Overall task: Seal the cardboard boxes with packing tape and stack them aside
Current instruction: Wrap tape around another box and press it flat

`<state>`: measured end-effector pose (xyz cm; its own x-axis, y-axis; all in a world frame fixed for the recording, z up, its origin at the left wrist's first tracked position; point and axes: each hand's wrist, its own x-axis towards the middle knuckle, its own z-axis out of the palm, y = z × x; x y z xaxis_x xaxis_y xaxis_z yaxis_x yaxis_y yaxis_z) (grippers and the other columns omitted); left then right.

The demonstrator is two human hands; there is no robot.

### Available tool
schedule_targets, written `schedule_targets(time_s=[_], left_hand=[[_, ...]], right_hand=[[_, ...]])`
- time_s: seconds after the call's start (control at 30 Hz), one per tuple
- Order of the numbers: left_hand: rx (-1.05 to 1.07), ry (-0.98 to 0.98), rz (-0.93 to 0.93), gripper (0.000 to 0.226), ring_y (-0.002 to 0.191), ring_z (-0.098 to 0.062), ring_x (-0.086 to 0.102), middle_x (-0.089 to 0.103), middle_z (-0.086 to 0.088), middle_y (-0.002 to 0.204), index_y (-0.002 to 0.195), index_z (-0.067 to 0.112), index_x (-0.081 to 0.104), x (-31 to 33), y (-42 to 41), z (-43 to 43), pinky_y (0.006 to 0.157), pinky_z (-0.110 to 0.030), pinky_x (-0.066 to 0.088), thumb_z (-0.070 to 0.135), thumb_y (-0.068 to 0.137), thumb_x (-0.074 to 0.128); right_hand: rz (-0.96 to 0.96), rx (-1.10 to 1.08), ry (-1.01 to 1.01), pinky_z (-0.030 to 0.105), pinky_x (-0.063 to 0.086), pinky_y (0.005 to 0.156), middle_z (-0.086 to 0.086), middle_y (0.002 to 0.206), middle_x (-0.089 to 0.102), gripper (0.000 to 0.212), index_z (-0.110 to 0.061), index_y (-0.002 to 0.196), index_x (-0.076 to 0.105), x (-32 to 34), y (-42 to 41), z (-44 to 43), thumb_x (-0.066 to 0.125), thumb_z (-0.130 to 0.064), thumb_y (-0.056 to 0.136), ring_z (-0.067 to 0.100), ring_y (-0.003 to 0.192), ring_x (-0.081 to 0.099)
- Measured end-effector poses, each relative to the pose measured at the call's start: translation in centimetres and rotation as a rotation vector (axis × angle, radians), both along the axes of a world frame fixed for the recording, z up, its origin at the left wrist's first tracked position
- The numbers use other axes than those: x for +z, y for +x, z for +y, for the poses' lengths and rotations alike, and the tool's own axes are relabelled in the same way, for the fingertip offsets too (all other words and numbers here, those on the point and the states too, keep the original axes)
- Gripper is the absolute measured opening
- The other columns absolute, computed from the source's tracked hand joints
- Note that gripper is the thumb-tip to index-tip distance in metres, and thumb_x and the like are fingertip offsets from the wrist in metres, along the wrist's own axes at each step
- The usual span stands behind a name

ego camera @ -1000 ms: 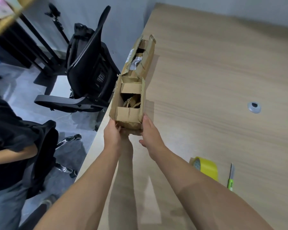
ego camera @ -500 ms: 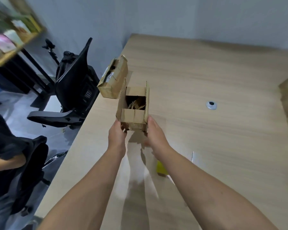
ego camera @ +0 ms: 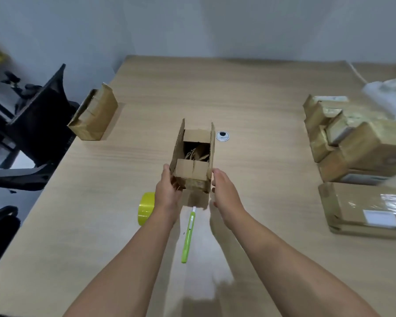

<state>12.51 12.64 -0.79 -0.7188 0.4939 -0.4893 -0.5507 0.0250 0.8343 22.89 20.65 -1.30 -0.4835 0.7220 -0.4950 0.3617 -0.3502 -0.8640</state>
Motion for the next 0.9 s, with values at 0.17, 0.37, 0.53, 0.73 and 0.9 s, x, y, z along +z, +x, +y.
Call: schedule_targets(time_s=[0.17, 0.37, 0.53, 0.73, 0.9], left_hand=[[-0.143, -0.086, -0.048, 0.050, 0.128, -0.014, 0.055, 0.068, -0.004, 0.129, 0.127, 0.018, 0.064, -1.9, 4.8, 0.0, 0.119, -0.036, 0.032, 0.053, 0.104, 0.035], [-0.191, -0.112, -0.078, 0.039, 0.107, 0.000, 0.061, 0.070, 0.010, 0.114, 0.115, 0.027, 0.064, -4.0, 7.9, 0.1, 0.095, -0.020, 0.044, 0.047, 0.107, 0.031], [-0.157, -0.164, -0.081, 0.041, 0.102, 0.001, 0.065, 0.076, 0.011, 0.103, 0.110, 0.025, 0.068, -4.8, 7.4, -0.3, 0.095, -0.021, 0.046, 0.046, 0.107, 0.032], [-0.092, -0.252, -0.023, 0.032, 0.082, -0.013, 0.056, 0.061, 0.000, 0.092, 0.105, 0.017, 0.063, -5.7, 6.1, -0.4, 0.075, -0.030, 0.046, 0.040, 0.106, 0.040], [-0.145, -0.286, -0.076, 0.034, 0.058, -0.017, 0.038, 0.043, -0.002, 0.066, 0.091, 0.014, 0.049, -5.7, 7.0, -0.9, 0.059, -0.035, 0.036, 0.041, 0.107, 0.035]], right_hand=[[-0.053, -0.124, -0.028, 0.033, 0.047, 0.087, -0.008, 0.110, 0.065, 0.047, -0.023, 0.114, 0.066, -3.0, 6.0, 0.4, 0.027, -0.048, 0.107, 0.010, 0.105, 0.060], [-0.014, -0.218, -0.146, 0.031, 0.042, 0.070, -0.005, 0.095, 0.061, 0.050, -0.022, 0.106, 0.055, -5.2, 8.4, 0.7, 0.028, -0.063, 0.095, 0.011, 0.084, 0.056], [0.002, -0.274, -0.184, 0.028, 0.037, 0.062, -0.006, 0.092, 0.059, 0.040, -0.030, 0.117, 0.050, -6.4, 8.9, 0.9, 0.028, -0.058, 0.100, 0.010, 0.075, 0.051], [-0.053, -0.305, -0.031, 0.031, 0.033, 0.091, -0.003, 0.120, 0.048, 0.047, -0.020, 0.133, 0.051, -5.9, 8.2, 3.9, 0.025, -0.047, 0.104, 0.006, 0.099, 0.037], [0.055, -0.307, -0.139, 0.033, 0.035, 0.107, -0.012, 0.129, 0.062, 0.043, -0.034, 0.122, 0.064, -5.5, 7.8, 5.3, 0.035, -0.056, 0.100, 0.008, 0.127, 0.052]])
